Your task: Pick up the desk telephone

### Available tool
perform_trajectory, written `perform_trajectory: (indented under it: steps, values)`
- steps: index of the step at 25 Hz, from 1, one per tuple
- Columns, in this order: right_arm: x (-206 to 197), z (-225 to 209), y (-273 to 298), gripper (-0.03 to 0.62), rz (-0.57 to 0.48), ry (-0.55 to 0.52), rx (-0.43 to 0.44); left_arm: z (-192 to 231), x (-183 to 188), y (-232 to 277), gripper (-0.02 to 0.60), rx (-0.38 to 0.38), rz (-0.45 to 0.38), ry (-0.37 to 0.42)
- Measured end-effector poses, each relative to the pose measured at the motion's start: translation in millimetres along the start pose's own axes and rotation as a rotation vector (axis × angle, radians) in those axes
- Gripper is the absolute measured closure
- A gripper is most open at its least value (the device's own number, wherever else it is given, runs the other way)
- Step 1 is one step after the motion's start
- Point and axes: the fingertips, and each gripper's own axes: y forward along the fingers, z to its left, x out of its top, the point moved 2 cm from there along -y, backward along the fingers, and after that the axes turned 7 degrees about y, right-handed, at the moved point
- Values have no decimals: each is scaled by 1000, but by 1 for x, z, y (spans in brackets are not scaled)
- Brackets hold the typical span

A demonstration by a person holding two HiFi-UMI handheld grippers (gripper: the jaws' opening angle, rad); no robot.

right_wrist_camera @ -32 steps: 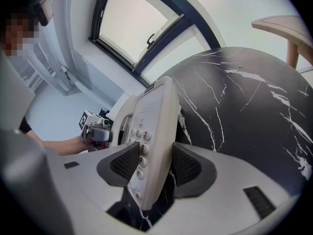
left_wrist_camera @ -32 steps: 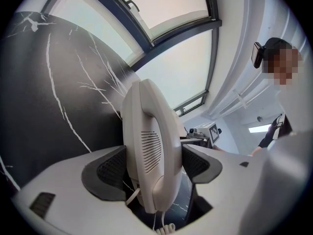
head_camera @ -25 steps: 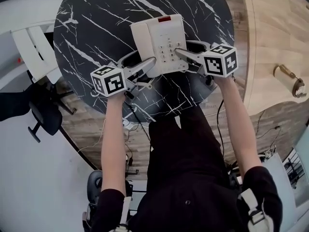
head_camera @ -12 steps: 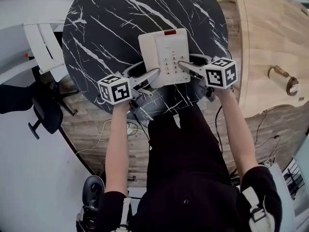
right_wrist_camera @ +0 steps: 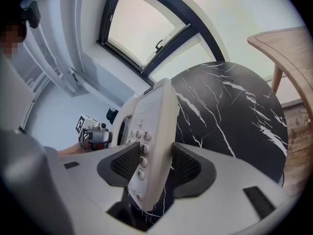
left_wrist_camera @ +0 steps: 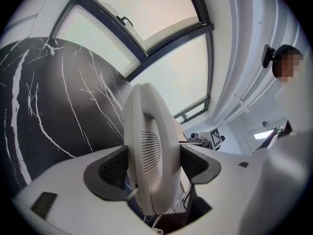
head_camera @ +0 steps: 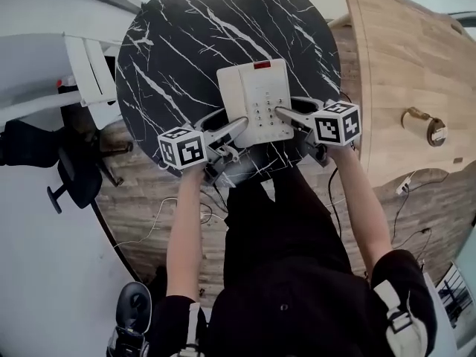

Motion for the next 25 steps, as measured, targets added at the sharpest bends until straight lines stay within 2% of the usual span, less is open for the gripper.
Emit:
perform_trajectory:
  steps: [14,25]
  values:
    - [-5,80,-11,370,-99,-98,-24,-32,11,-69,235,-38,-70,118]
    - [-9,162,-25,372,-224,-222,-35,-68,26,-139,238,-75,-140,268]
